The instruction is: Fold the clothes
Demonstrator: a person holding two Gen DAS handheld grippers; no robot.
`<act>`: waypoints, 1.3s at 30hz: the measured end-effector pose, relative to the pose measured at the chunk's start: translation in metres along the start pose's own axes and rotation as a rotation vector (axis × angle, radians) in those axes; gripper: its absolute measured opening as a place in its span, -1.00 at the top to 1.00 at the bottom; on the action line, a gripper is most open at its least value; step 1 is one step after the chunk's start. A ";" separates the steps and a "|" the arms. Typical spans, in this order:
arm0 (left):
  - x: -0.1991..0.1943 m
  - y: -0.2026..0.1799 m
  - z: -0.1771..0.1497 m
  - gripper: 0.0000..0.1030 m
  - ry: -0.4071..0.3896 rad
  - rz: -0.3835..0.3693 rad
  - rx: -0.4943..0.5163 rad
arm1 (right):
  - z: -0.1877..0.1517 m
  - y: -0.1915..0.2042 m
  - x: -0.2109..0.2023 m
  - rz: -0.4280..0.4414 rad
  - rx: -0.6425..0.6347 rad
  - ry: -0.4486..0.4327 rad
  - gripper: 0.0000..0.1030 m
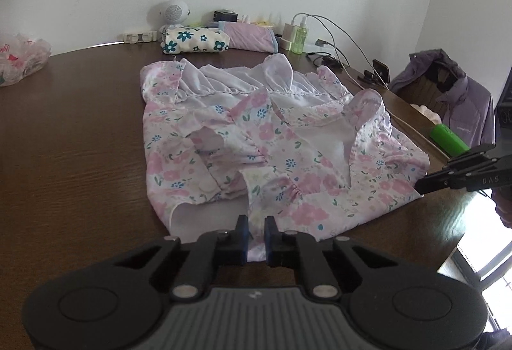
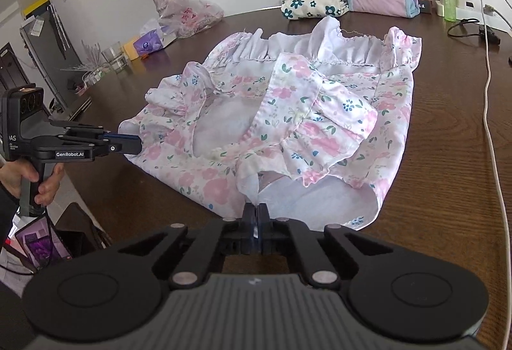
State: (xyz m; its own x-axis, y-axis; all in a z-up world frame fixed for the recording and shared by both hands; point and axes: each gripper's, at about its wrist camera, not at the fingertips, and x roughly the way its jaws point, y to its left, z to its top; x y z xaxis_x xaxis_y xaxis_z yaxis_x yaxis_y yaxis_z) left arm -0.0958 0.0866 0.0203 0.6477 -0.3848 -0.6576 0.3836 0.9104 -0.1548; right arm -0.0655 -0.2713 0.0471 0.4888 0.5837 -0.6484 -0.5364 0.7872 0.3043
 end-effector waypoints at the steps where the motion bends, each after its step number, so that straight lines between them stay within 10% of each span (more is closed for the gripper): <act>1: -0.007 0.000 0.000 0.76 -0.007 -0.003 -0.008 | -0.001 0.002 -0.007 0.000 0.001 0.001 0.88; 7: -0.026 -0.025 0.044 0.08 -0.227 -0.239 0.050 | 0.039 0.008 -0.026 -0.112 -0.118 -0.142 0.40; 17: 0.088 -0.078 0.077 0.14 -0.042 -0.246 0.111 | 0.076 -0.001 0.051 -0.113 -0.200 -0.097 0.77; 22: 0.102 -0.066 0.098 0.15 -0.049 -0.273 0.020 | 0.073 -0.013 0.061 -0.096 -0.159 -0.082 0.20; 26: 0.124 -0.065 0.117 0.41 0.013 -0.369 -0.068 | 0.060 -0.036 0.012 -0.108 -0.009 -0.194 0.16; 32: 0.168 -0.068 0.121 0.84 0.105 -0.317 -0.161 | 0.061 -0.058 0.042 -0.150 0.084 -0.140 0.50; 34: 0.173 -0.061 0.117 0.88 0.095 -0.308 -0.208 | 0.057 -0.055 0.052 -0.169 0.070 -0.126 0.86; 39: 0.172 -0.052 0.108 0.88 0.055 -0.316 -0.245 | 0.049 -0.053 0.067 -0.234 0.026 -0.121 1.00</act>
